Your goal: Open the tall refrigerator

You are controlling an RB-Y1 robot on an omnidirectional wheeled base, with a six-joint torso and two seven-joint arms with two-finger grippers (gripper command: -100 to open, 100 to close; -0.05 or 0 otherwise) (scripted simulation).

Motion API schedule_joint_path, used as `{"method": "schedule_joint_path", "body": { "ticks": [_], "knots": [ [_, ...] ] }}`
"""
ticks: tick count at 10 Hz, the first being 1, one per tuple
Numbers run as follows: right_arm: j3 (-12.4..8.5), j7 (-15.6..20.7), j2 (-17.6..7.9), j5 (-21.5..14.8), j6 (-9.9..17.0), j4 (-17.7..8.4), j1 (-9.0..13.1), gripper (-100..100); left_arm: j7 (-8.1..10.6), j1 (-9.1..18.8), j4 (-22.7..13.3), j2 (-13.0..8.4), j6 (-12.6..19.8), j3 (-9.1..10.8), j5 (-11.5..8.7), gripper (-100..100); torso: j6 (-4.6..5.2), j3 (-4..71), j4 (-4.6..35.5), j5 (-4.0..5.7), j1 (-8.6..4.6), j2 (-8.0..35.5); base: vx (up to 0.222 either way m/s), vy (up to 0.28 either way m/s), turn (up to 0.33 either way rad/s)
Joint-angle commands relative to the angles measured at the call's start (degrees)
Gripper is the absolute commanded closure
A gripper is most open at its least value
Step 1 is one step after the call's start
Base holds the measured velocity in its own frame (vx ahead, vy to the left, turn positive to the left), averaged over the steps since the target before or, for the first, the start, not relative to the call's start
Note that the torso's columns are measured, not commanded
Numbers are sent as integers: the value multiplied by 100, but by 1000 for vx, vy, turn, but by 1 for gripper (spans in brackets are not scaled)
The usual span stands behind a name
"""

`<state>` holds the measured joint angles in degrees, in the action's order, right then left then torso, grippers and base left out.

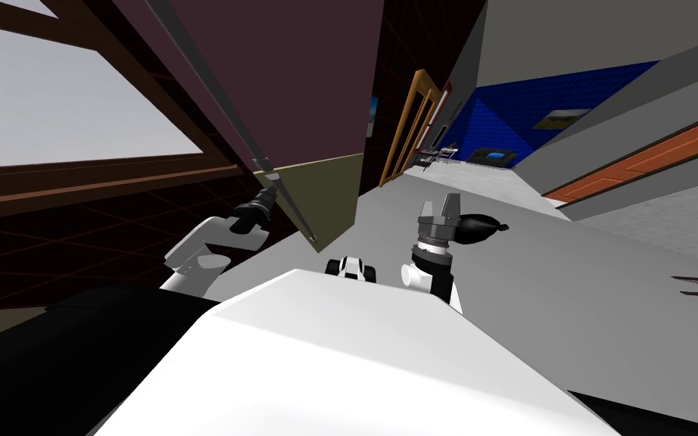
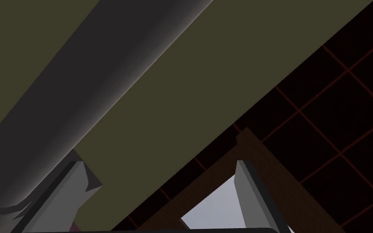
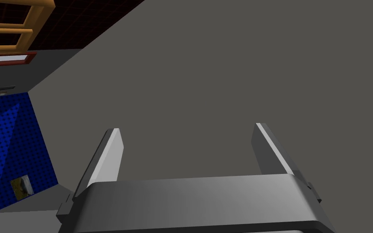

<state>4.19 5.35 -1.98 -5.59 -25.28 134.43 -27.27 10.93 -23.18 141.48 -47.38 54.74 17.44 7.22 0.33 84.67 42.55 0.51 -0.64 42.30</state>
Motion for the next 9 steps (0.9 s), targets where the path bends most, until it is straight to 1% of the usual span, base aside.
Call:
{"method": "schedule_joint_path", "body": {
  "ticks": [1,2,3,5,6,7,8,9],
  "knots": [
    [0,0,0,0,0,0,0,0,19,2,281,-211,97,112,25,-100,0,-2,3,5,-7,3,-7,-12,-30],
    [0,0,0,0,0,0,0,0,23,-9,421,-262,137,133,28,-100,4,-2,10,17,-18,8,-8,-14,-12],
    [0,0,0,0,0,0,0,0,23,-9,421,-262,137,133,28,-100,5,-1,21,32,-31,13,0,0,0],
    [0,0,0,0,0,0,0,0,28,-25,724,-335,193,162,33,-100,0,-7,27,37,-40,23,0,-7,-12],
    [0,0,0,0,0,0,0,0,28,-25,732,-335,193,162,33,-100,0,-12,32,40,-43,31,8,-2,-17],
    [0,0,0,0,0,0,0,0,29,-28,834,-350,205,168,34,-100,-8,-17,30,34,-35,36,2,-7,-7],
    [0,0,0,0,0,0,0,0,24,-108,720,-312,268,103,-3,-100,-9,-18,34,34,-30,41,-2,1,20],
    [0,0,0,0,0,0,0,0,17,-56,533,-293,221,96,-48,-100,-12,-20,24,21,-18,38,-22,10,-24]
  ]
}}
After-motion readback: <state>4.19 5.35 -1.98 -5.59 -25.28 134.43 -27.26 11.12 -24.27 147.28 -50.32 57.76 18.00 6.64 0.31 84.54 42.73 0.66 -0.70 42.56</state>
